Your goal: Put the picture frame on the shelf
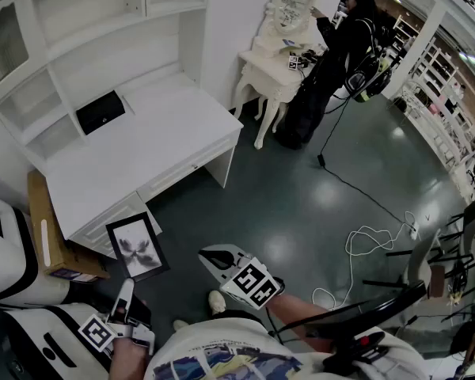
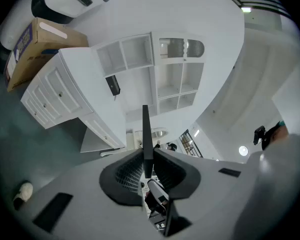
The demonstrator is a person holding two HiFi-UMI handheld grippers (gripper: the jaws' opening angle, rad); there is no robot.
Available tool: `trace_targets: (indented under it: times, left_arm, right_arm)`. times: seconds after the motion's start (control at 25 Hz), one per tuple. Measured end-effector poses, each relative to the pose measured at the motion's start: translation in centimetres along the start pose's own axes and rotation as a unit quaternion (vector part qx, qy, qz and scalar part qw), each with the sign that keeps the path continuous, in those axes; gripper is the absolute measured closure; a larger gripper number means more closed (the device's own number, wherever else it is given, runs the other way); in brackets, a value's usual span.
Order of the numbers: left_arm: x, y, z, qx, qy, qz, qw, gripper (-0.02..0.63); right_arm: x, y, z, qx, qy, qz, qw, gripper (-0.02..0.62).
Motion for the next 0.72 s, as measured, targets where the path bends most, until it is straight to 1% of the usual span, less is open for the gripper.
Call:
trace_targets:
  times: [0.2,0.28,0.48,0.72]
  left_arm:
    - [0.1,-0.1,-1.1,-0.029,0.018,-0.005,0.9994,0.535]
    - [-0.1,-0.4,-1.8,-0.034,0.018,-0.005,0.9992,0.535]
    - [-0.4,-0.6,-1.8,-0.014,0.008,0.008,0.9998,0.535]
    - [-1.2,-1.5,-3.7,-0.012,-0.002,0.02,0.9997,0.535]
  right_arm:
    - [-0.3,-0.3,0.4,-0.026,0.002,0.014,1.0,0.572]
    - [-0.1,-0.9,0.7,-0.03,0.002,0.017,0.999,0.572]
    - [-0.2,-1.7,0.5,-0.021,0.007,0.011,1.0,0.572]
    - [-0.4,-4.2,1.5,-0.034,-0.001,0.025,0.999,0.569]
Point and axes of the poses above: the fingertips, and each gripper's own axes: z backward along the fingers, y to its left, x out of its top, the point moved 4 cm from there along z, backward along the fingers, and after that the axes turned 5 degrees about x, right-handed, at the moved point
